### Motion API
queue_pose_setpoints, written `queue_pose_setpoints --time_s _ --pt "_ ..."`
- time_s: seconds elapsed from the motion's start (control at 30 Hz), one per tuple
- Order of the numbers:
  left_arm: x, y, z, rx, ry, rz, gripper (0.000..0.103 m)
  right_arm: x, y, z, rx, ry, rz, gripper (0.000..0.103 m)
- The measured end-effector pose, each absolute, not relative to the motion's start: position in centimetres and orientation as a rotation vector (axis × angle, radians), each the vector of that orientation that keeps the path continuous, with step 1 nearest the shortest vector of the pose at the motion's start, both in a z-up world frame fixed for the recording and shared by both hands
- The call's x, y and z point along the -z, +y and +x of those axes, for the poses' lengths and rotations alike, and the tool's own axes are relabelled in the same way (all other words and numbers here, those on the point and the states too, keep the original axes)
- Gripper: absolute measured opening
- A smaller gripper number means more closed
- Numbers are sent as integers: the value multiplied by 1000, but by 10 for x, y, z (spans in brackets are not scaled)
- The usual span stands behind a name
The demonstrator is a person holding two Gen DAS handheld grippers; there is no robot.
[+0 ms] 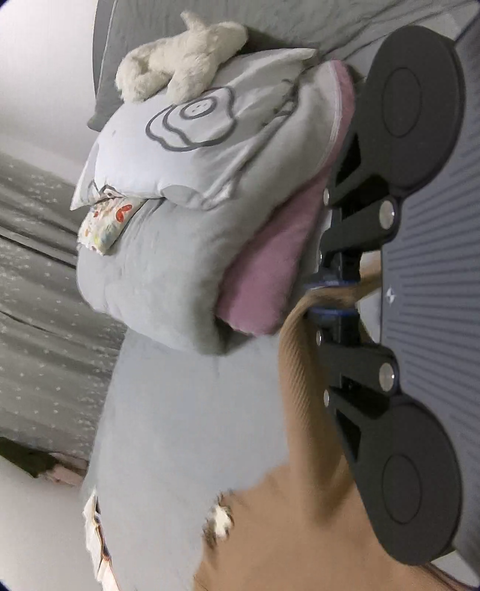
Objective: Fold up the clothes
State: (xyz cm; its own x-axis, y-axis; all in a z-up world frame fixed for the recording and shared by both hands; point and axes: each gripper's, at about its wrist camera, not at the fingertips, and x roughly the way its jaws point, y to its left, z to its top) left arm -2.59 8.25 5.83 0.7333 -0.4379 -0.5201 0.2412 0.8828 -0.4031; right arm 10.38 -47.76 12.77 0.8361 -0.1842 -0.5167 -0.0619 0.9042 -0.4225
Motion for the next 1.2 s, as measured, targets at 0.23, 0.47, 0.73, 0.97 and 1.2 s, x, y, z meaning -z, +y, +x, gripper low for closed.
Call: queue_pose_setpoints --time_s 0.23,0.47,0.73,0.97,1.2 --pt "-53 74 -27 396 655 -282 70 -122 -495 113 213 523 -472 90" --pt "-45 64 -26 412 680 -269 70 -100 -592 73 325 585 -241 93" --pt "-45 61 -26 426 677 -279 70 -53 -544 -4 -43 500 -422 93" --pt "-48 59 -27 418 666 -268 70 -16 -495 17 -21 596 -539 1" --pt "-51 88 -20 339 659 -356 71 -59 -516 13 10 606 -290 4"
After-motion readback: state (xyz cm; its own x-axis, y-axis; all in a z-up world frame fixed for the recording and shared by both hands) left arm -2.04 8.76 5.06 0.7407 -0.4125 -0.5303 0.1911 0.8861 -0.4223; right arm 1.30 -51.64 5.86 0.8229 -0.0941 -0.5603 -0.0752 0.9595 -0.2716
